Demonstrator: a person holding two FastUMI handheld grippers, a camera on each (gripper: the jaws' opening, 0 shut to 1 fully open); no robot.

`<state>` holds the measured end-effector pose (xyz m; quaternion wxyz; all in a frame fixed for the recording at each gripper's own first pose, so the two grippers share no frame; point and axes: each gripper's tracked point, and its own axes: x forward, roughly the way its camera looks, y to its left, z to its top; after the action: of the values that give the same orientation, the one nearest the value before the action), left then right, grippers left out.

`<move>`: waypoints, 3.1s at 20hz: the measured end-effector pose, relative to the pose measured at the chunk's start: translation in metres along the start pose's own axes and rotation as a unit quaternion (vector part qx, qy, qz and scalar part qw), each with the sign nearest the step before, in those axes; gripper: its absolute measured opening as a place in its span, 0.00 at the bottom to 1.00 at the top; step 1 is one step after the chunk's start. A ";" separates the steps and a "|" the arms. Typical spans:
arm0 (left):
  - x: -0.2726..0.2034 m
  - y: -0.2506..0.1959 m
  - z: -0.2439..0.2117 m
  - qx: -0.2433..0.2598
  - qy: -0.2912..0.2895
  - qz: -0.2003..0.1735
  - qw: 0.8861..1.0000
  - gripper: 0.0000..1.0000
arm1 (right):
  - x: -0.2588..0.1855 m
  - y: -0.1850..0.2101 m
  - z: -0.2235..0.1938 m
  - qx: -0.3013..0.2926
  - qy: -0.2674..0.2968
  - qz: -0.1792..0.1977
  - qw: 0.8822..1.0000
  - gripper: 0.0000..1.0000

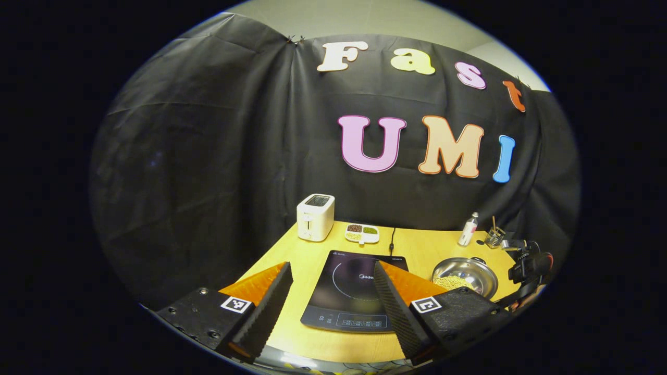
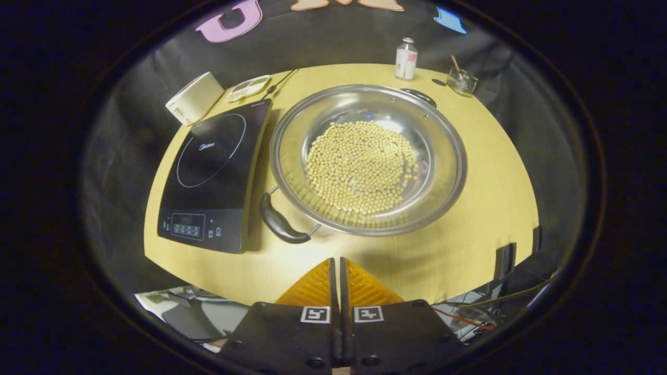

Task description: First push the handle of the pot to place it horizontally, then grasp the pot with both hands and set it on the induction cooktop.

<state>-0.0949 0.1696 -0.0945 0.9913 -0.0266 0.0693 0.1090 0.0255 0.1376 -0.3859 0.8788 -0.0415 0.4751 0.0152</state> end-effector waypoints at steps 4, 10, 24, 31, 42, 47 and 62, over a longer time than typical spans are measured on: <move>0.001 0.002 -0.002 -0.008 0.002 0.001 1.000 0.96 | 0.019 0.012 0.007 0.026 0.009 0.014 1.000 0.00; 0.008 0.008 -0.005 0.004 0.006 0.010 1.000 0.96 | 0.033 0.019 0.015 0.028 0.004 0.005 1.000 0.03; 0.021 0.006 0.001 0.002 -0.001 0.006 1.000 0.93 | 0.047 0.072 0.043 0.160 -0.005 0.023 0.987 0.00; 0.021 0.009 0.001 0.014 -0.002 0.003 1.000 0.96 | 0.053 0.090 0.064 0.204 -0.032 0.011 0.978 0.02; 0.030 0.008 0.000 0.016 0.005 -0.006 1.000 0.93 | 0.058 0.111 0.096 0.239 -0.059 0.010 0.969 0.03; 0.036 0.004 -0.004 0.013 0.016 -0.016 1.000 0.96 | 0.046 0.108 0.095 0.229 -0.065 0.025 0.971 0.00; 0.053 -0.055 -0.021 0.010 0.052 -0.099 0.994 0.96 | -0.049 0.003 0.065 0.138 -0.096 0.063 0.984 0.22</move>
<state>-0.0340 0.1260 -0.1203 0.9925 -0.0289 0.1185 0.0080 0.0524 0.1471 -0.3099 0.9150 0.1122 0.3873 0.0089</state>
